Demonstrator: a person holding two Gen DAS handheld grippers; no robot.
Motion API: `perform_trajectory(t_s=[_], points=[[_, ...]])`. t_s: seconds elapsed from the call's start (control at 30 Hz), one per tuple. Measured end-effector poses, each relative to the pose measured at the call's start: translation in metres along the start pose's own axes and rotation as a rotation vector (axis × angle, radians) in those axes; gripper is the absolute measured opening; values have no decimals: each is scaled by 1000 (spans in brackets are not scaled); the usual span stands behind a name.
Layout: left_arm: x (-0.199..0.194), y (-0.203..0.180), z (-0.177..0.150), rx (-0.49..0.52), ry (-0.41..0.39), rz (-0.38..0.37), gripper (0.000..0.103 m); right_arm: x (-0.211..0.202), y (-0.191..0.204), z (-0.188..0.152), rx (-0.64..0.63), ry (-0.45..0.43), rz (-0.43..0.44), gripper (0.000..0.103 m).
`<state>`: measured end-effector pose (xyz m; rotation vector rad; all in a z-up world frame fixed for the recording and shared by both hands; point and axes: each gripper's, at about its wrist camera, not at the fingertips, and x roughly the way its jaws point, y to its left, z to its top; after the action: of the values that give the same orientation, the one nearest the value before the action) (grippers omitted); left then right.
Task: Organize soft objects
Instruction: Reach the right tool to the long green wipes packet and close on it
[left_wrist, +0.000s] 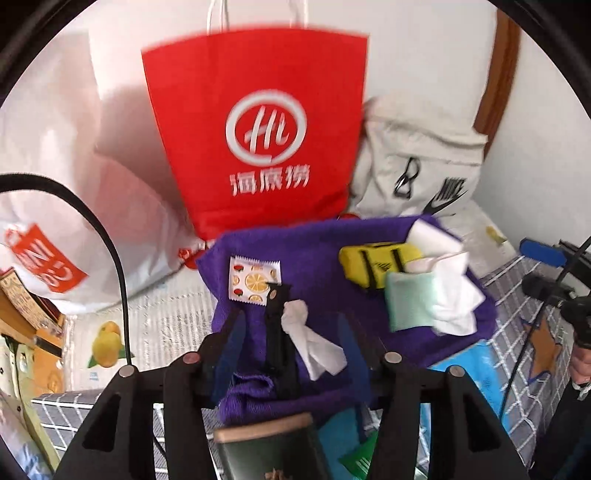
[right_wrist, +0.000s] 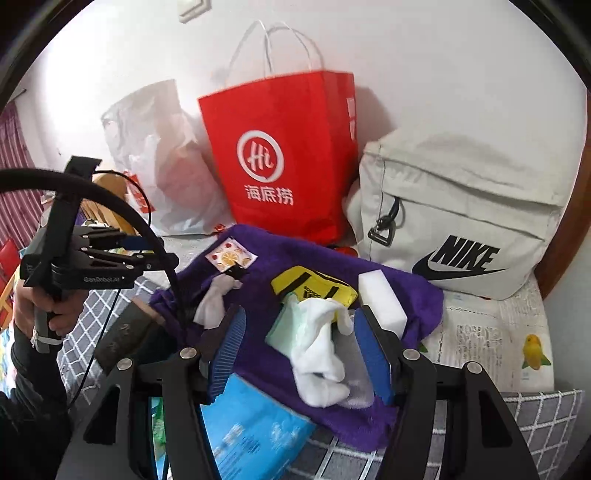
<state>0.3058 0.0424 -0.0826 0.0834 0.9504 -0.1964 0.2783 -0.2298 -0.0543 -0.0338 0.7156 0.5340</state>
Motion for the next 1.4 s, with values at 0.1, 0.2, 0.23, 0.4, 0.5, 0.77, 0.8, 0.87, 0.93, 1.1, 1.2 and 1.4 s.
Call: perform_trajectory(t_s=[0.1, 0.2, 0.23, 0.4, 0.5, 0.77, 0.8, 0.87, 0.93, 1.1, 1.2, 1.4], points=[[-29, -7, -4, 10, -53, -4, 50, -17, 10, -7, 22, -10, 33, 62], [-54, -13, -10, 23, -72, -6, 52, -27, 25, -19, 26, 1, 65, 66], [-63, -15, -14, 26, -79, 2, 55, -29, 31, -24, 18, 9, 72, 66], [-92, -15, -42, 24, -105, 13, 58, -26, 75, -60, -39, 79, 137, 72], [-103, -13, -70, -2, -105, 29, 58, -8, 112, -81, -130, 178, 168, 72], [-133, 21, -136, -146, -131, 36, 58, 45, 172, -97, -264, 370, 131, 72], [-136, 26, -142, -166, -134, 37, 58, 55, 176, -97, -260, 403, 99, 72], [-143, 36, -154, -194, -138, 39, 59, 69, 175, -99, -232, 450, 84, 72], [-148, 43, -164, -217, -149, 45, 59, 87, 172, -101, -191, 526, 65, 71], [-158, 53, -180, -243, -177, 30, 59, 101, 174, -105, -203, 569, -23, 68], [-161, 55, -185, -250, -196, 8, 60, 114, 182, -114, -272, 607, -67, 68], [-162, 63, -194, -276, -215, -25, 61, 111, 180, -116, -272, 564, -86, 56]])
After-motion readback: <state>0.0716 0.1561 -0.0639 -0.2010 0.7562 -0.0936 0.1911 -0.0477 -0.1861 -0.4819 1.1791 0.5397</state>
